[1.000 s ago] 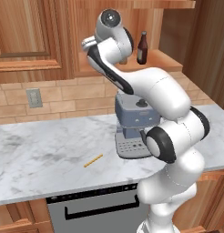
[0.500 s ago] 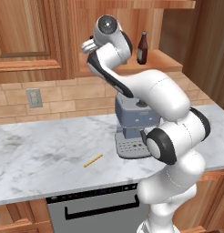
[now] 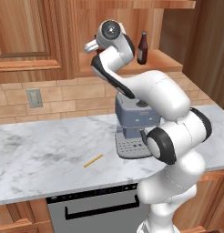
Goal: There are various items on the counter. Only move the condiments/shakers into the cabinet.
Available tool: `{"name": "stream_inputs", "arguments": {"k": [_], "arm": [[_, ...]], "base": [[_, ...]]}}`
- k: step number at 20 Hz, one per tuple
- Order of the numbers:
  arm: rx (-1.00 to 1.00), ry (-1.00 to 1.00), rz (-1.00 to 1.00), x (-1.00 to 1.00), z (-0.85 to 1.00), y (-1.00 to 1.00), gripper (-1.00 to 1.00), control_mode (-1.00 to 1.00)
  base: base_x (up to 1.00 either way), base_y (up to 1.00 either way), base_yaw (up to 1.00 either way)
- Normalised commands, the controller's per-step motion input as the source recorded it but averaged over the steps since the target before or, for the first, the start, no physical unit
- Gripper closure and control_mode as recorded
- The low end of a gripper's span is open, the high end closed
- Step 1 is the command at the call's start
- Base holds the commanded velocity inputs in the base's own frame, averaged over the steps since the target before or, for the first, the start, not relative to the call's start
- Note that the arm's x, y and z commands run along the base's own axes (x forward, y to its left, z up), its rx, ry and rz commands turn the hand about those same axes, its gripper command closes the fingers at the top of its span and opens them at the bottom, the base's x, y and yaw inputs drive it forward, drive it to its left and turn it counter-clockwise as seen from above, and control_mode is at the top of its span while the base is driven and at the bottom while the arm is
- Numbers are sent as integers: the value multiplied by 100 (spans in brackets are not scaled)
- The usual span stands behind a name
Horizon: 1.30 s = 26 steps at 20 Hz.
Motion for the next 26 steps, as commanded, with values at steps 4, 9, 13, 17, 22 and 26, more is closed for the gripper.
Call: {"name": "stream_inputs", "arguments": {"k": [4, 9, 13, 17, 22, 26], "arm": [[-2, -4, 1, 15, -18, -13, -100, -100], [-3, -4, 0, 7, -16, 0, -100, -100], [-1, -2, 0, 3, -8, -1, -100, -100], [0, 0, 0, -6, 0, 0, -100, -100], [0, -2, 0, -50, 0, 0, -100, -100], [0, -5, 0, -89, -3, 0, -100, -100]], "base": [[0, 0, 0], [0, 0, 0], [0, 0, 0], [0, 0, 0], [0, 0, 0], [0, 0, 0]]}}
